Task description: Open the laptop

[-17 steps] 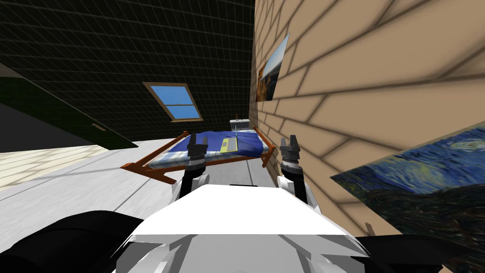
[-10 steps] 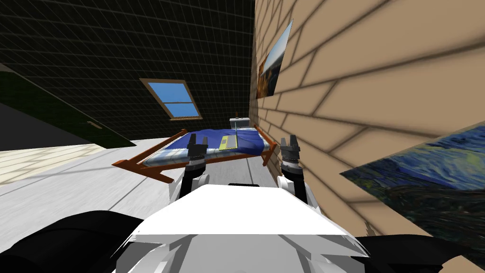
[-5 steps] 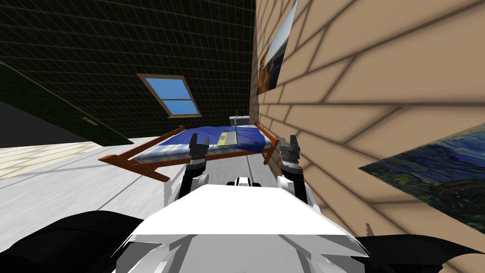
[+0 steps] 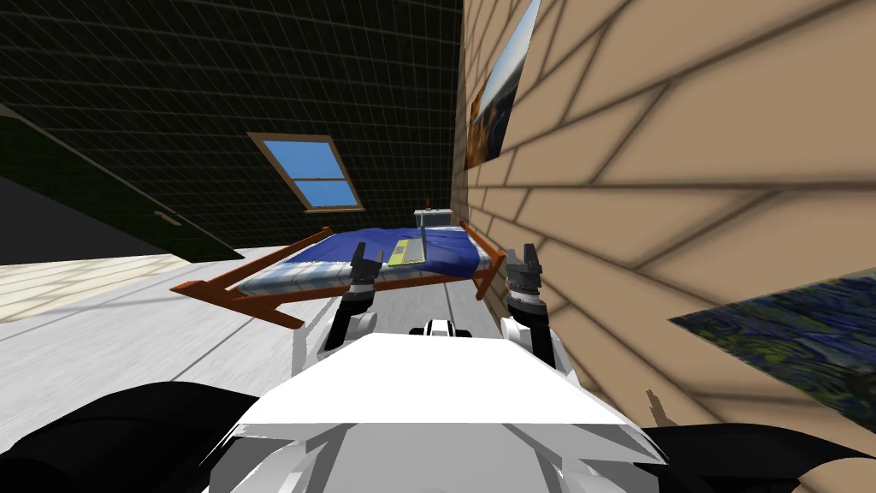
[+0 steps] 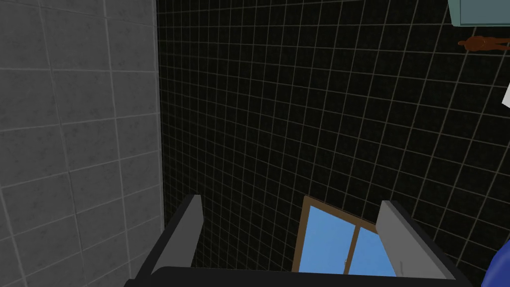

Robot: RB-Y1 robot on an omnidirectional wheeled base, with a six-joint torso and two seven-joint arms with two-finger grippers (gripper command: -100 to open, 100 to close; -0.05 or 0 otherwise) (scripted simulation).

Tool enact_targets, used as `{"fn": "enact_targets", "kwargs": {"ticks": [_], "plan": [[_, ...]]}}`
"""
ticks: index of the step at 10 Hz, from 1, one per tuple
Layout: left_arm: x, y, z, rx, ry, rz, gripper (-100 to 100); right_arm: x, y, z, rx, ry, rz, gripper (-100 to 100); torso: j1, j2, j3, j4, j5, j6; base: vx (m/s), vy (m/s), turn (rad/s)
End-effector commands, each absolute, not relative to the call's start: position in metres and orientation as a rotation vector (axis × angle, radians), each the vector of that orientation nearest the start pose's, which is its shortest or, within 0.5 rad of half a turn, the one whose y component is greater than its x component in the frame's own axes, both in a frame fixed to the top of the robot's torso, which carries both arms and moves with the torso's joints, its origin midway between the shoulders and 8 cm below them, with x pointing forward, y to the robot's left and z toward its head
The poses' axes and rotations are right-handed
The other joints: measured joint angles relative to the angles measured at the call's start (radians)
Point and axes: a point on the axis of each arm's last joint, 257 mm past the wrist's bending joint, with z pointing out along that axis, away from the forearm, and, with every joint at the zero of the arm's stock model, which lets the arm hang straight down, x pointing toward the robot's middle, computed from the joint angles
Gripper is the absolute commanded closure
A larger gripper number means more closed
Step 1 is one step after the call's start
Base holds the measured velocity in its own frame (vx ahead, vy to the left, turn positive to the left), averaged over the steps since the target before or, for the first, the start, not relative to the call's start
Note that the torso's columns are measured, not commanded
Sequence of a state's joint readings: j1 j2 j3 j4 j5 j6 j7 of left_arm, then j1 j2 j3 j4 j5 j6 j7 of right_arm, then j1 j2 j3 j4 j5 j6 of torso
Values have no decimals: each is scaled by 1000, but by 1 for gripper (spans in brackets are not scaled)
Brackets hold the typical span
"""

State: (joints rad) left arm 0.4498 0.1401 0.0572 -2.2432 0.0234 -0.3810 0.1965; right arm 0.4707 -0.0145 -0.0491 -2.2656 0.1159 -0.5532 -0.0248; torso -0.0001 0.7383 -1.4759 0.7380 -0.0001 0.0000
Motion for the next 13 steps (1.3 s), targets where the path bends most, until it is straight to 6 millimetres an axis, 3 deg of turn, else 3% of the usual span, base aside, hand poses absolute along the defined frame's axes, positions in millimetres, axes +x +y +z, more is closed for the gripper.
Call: {"fn": "enact_targets", "kwargs": {"ticks": [1, 13], "plan": [[386, 296, -13, -819, 752, -1439, -100, 340, -274, 36, 525, 642, 1230, 0, 1, 1, 1, 0, 0, 0, 63, -60, 30], [440, 313, -90, -1161, 811, -1507, -100, 340, -274, 36, 525, 642, 1230, 0, 0, 0, 0, 0, 0, 0, 58, -59, 30]]}}
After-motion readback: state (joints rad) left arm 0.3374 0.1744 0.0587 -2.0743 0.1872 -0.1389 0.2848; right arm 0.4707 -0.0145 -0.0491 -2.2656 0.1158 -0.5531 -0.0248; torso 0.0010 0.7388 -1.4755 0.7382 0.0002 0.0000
